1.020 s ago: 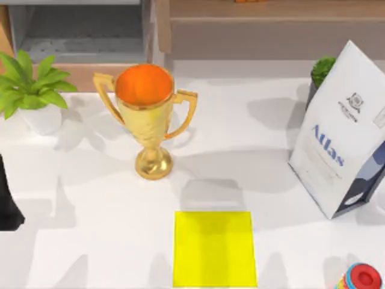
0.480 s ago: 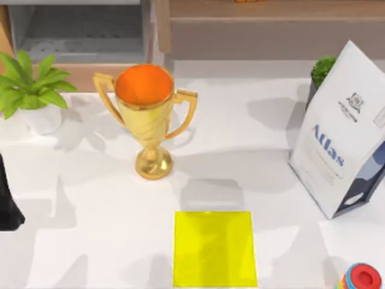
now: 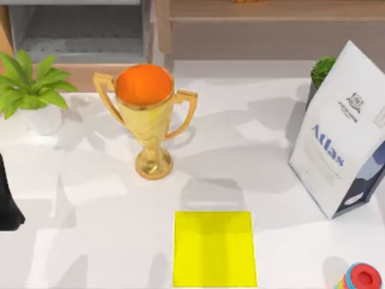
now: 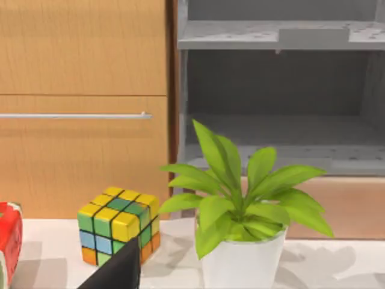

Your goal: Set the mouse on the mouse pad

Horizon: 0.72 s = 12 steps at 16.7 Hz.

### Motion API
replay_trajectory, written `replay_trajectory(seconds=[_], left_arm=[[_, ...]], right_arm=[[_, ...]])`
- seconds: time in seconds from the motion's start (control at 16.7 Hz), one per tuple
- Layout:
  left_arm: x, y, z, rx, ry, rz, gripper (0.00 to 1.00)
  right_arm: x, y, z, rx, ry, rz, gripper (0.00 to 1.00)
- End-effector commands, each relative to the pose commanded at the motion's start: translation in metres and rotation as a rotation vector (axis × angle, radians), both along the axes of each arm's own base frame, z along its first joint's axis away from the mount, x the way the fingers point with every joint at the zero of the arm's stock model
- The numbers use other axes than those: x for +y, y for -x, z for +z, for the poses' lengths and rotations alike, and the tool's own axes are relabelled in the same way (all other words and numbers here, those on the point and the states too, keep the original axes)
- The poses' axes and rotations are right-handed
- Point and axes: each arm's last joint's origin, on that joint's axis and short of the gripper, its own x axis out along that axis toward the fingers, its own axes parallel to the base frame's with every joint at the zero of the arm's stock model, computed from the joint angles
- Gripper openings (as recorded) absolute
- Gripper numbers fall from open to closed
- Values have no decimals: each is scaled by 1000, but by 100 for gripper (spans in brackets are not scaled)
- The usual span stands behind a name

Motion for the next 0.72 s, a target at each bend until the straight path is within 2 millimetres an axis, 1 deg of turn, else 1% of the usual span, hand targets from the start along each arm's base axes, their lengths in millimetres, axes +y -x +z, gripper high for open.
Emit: replay_trajectory(seconds=[0.12,0.18,0.3,0.42,0.54,0.72], left_arm=[[0,0,0,0,0,0,100],[0,0,0,0,0,0,100],[0,0,0,0,0,0,100],[0,0,0,0,0,0,100],[0,0,0,0,0,0,100],[0,0,0,0,0,0,100]], right_arm=[[-10,-35,-25,128,7,18,100],[-15,-49,-38,187,9,24,100],[-26,-69,-64,293,12,27,100],[-36,-81,-86,376,12,23,100],[-44,-87,-99,430,12,17,100],[-47,-89,-104,450,12,13,100]])
